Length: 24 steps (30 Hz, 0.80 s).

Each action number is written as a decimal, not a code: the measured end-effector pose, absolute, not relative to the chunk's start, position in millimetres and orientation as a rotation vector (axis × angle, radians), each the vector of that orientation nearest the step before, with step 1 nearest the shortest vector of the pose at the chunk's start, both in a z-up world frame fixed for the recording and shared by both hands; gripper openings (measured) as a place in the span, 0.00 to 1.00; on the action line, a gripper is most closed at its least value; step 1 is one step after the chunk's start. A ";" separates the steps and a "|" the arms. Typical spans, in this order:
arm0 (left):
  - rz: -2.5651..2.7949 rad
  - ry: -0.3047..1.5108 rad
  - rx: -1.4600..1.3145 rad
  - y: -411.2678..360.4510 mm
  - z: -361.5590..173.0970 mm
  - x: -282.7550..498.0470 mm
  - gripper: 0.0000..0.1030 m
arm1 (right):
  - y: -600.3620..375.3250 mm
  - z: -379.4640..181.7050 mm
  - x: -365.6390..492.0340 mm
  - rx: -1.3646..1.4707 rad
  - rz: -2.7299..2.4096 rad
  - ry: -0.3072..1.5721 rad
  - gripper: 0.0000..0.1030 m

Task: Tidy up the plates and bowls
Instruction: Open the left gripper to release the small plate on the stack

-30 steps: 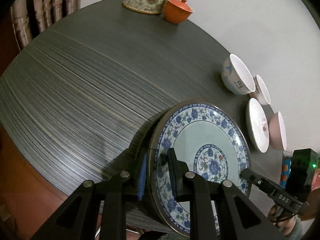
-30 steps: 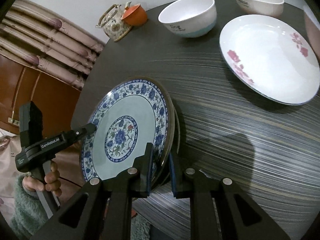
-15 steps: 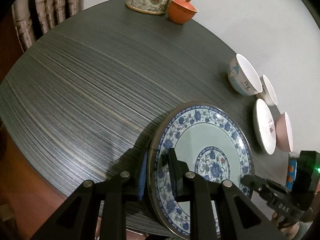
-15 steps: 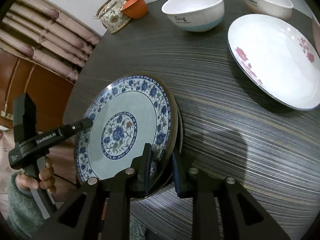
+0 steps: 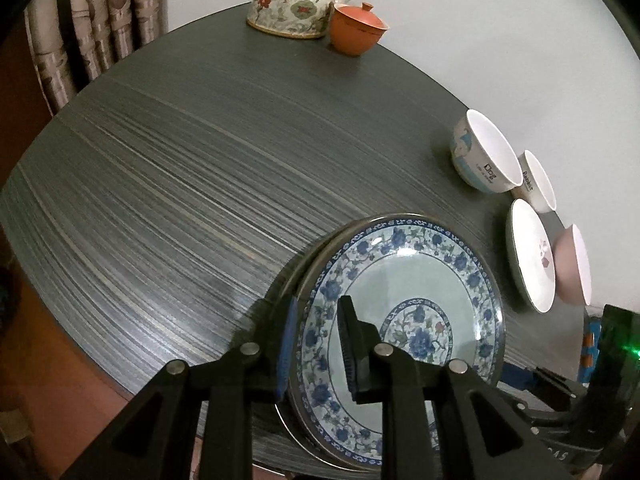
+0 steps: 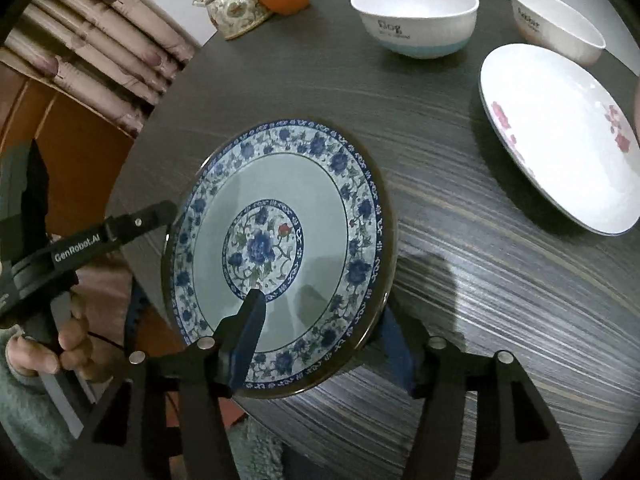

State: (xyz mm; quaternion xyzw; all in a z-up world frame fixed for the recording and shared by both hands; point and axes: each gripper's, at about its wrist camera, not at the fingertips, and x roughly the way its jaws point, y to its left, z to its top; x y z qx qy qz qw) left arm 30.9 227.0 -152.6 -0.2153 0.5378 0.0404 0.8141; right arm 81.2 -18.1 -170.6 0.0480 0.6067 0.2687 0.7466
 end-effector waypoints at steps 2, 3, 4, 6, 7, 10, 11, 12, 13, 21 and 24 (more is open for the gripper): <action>0.096 1.141 -0.468 229.2 -152.2 29.4 0.21 | -17.8 -172.1 80.5 0.101 0.588 1.337 0.57; 0.101 1.139 -0.475 230.5 -152.1 28.6 0.21 | -17.6 -172.4 80.4 0.097 0.588 1.338 0.57; 0.103 1.139 -0.479 232.1 -151.7 28.2 0.21 | -16.8 -172.4 80.3 0.092 0.585 1.339 0.58; 0.105 1.138 -0.483 233.0 -151.6 27.3 0.21 | -11.9 -172.6 81.5 0.075 0.582 1.343 0.60; 0.107 1.139 -0.483 232.7 -151.5 27.1 0.21 | -9.3 -172.7 80.6 0.067 0.582 1.343 0.62; 0.115 1.144 -0.477 229.8 -150.8 26.4 0.21 | 0.1 -173.3 78.4 0.022 0.590 1.336 0.64; 0.121 1.146 -0.466 227.4 -150.1 26.5 0.21 | 2.7 -173.5 77.2 0.003 0.592 1.332 0.64; 0.125 1.146 -0.456 224.5 -149.0 26.5 0.22 | 3.9 -173.9 76.3 -0.007 0.592 1.326 0.64; 0.123 1.147 -0.449 222.1 -147.9 26.7 0.24 | 3.7 -175.2 76.2 -0.008 0.592 1.326 0.64; 0.110 1.102 -0.397 189.3 -132.0 30.6 0.39 | -20.2 -162.8 74.4 0.032 0.559 1.215 0.64; 0.079 1.078 -0.353 165.4 -125.6 32.7 0.48 | -44.8 -153.7 68.7 0.056 0.502 1.114 0.65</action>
